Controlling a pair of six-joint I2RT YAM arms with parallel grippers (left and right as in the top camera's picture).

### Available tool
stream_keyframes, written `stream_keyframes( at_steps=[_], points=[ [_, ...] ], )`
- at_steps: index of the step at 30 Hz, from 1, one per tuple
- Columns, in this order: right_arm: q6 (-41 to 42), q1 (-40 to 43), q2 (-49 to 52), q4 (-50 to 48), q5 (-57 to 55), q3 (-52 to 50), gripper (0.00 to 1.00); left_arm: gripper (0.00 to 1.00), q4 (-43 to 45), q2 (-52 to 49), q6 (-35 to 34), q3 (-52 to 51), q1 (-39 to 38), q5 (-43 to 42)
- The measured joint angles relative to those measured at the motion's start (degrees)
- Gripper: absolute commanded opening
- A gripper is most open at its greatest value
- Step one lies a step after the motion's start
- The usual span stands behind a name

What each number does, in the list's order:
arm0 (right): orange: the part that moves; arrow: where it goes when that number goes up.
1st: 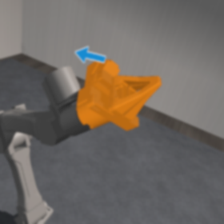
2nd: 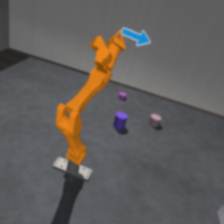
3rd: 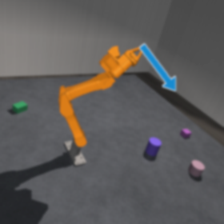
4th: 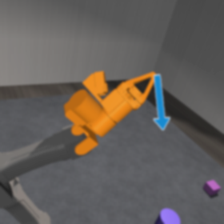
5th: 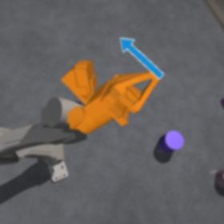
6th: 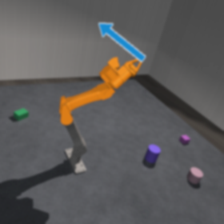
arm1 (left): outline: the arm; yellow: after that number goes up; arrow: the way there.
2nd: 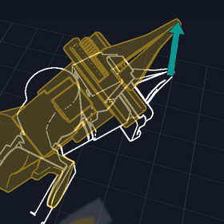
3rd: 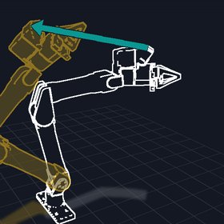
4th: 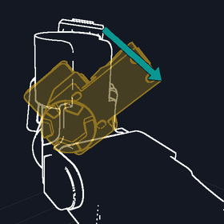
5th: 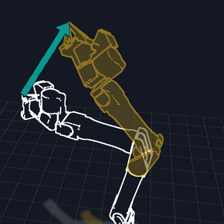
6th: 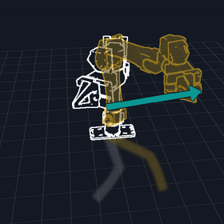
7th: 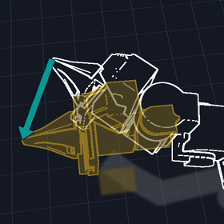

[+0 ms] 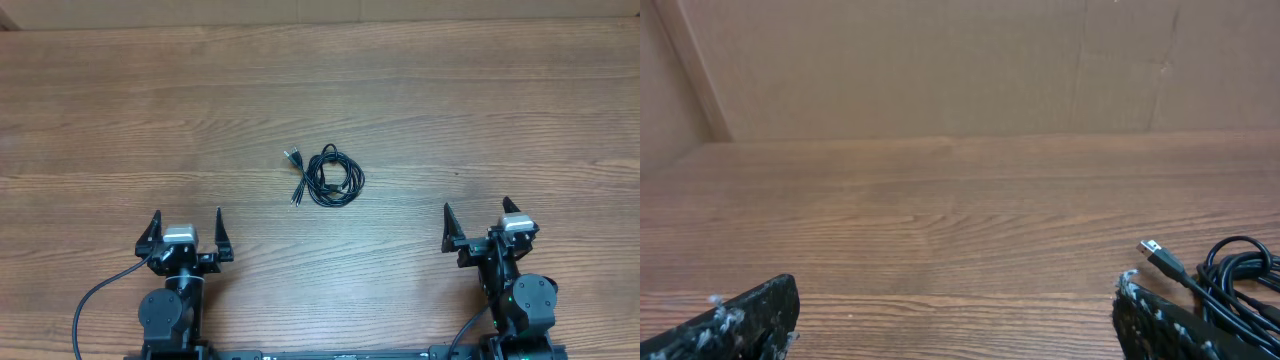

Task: Untangle cables
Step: 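Raise both arms from rest and move grippers toward the black cable coil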

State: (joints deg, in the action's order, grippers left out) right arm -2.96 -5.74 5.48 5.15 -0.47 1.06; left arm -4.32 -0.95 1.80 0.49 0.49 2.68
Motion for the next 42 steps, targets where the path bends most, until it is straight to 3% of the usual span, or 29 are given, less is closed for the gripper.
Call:
stream_keyframes(
  at_steps=[28,33,39,42],
  points=[
    [0.22,0.02,0.0,-0.02,0.24,0.0,1.0,1.0,0.0,0.0,0.0,0.0,0.0,-0.02],
    [10.82,-0.04,0.24,-0.5,5.09,0.0,1.0,1.0,-0.13,0.0,-2.75,0.0,0.0,-2.03],
    [20.94,-0.04,2.8,-0.07,9.53,0.0,1.0,1.0,0.46,0.0,-12.37,0.0,0.0,-5.99],
    [21.77,-0.04,7.02,6.84,11.02,1.92,1.0,1.0,-6.4,0.09,-11.06,2.78,-0.02,-10.51]
  ],
)
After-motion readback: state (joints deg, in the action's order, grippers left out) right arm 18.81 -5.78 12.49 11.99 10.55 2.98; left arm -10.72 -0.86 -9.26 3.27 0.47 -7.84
